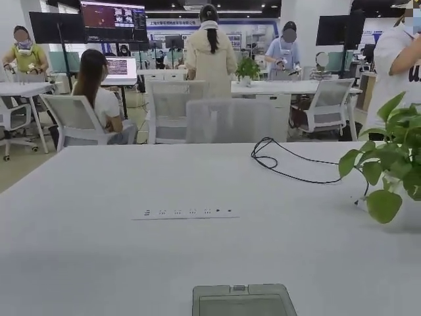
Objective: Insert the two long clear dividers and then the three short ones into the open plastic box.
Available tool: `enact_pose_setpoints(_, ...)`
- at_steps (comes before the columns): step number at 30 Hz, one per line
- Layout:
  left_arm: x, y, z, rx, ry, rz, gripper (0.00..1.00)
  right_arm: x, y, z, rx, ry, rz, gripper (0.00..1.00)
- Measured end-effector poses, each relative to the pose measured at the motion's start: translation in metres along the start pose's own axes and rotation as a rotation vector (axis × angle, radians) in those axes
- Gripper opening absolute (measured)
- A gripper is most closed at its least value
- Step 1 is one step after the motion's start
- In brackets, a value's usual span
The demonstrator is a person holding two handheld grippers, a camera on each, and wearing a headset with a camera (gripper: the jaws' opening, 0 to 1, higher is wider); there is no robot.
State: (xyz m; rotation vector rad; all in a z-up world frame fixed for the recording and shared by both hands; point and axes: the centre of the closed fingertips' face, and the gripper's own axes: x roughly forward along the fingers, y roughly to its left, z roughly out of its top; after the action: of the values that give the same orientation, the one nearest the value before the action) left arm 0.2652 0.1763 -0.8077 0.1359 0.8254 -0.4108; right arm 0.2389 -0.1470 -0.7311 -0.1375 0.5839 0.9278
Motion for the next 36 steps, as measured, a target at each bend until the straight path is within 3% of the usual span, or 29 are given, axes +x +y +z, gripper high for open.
enact_pose_setpoints(8,0.015,0.006,-0.012,0.004,0.049,0.025,0.41,0.004,-0.005,0.0,0.008,0.003,-0.002,0.93)
enact_pose_setpoints(19,0.025,0.008,-0.015,0.032,0.089,0.018,0.39,0.007,-0.003,0.002,0.02,0.009,-0.006,0.93)
enact_pose_setpoints(29,0.031,0.009,-0.024,0.069,0.162,-0.001,0.36,0.009,0.0,0.004,0.03,0.011,-0.011,0.92)
enact_pose_setpoints(30,0.031,0.009,-0.023,0.063,0.151,-0.001,0.36,0.009,0.0,0.004,0.03,0.011,-0.012,0.91)
enact_pose_setpoints(36,0.031,0.011,-0.022,0.077,0.182,-0.011,0.34,0.01,-0.003,0.004,0.032,0.015,-0.02,0.91)
